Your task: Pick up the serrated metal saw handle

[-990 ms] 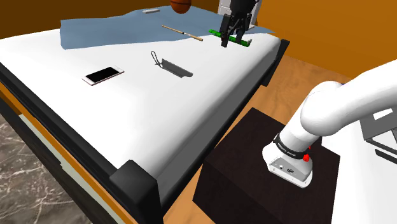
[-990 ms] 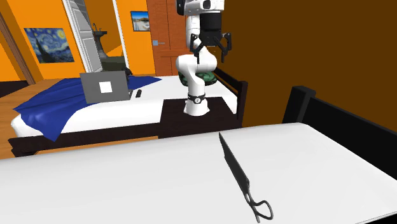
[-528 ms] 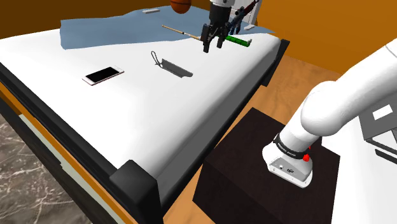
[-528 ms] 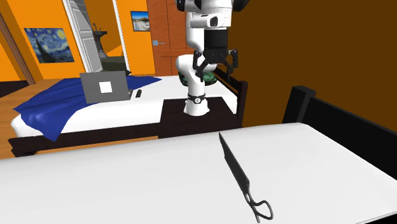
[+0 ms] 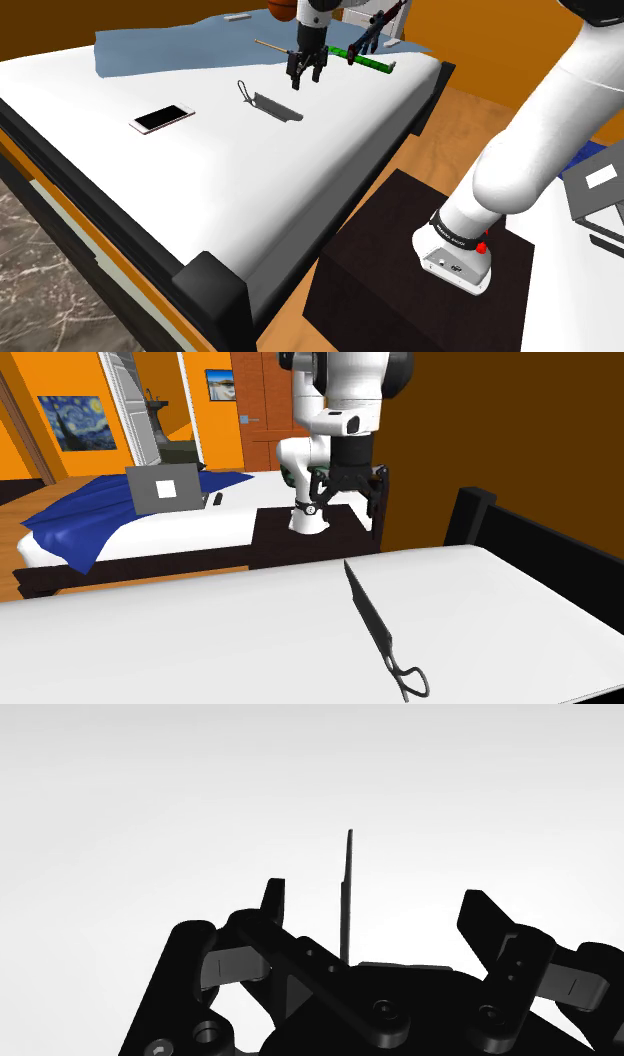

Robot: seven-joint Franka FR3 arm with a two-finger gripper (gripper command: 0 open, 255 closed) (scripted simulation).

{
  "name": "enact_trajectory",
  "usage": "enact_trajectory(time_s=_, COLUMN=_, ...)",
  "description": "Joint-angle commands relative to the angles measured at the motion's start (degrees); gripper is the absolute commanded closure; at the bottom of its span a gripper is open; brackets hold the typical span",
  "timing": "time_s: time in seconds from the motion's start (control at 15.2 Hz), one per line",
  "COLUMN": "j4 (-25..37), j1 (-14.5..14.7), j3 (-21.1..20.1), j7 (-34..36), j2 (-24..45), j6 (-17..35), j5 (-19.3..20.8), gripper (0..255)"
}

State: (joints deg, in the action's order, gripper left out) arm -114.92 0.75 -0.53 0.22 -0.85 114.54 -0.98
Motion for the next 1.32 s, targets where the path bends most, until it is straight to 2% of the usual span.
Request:
enact_trajectory(time_s=0.0, j4=2.9, j1=0.1, j3=-0.1, j7=-0.5, j2=4.3, j6=1.5, j5=0.2, gripper=0)
enact_trajectory(time_s=0.33, j4=12.6, j1=0.4, j3=-0.3, j7=-1.7, j2=15.3, j6=3.1, j5=0.8, gripper=0)
enact_trajectory(time_s=0.66, j4=24.9, j1=0.7, j3=-0.6, j7=-2.7, j2=27.0, j6=2.8, j5=1.5, gripper=0)
enact_trajectory(time_s=1.25, j4=22.8, j1=0.8, j3=-0.6, j7=-2.7, j2=29.6, j6=7.5, j5=1.5, gripper=0)
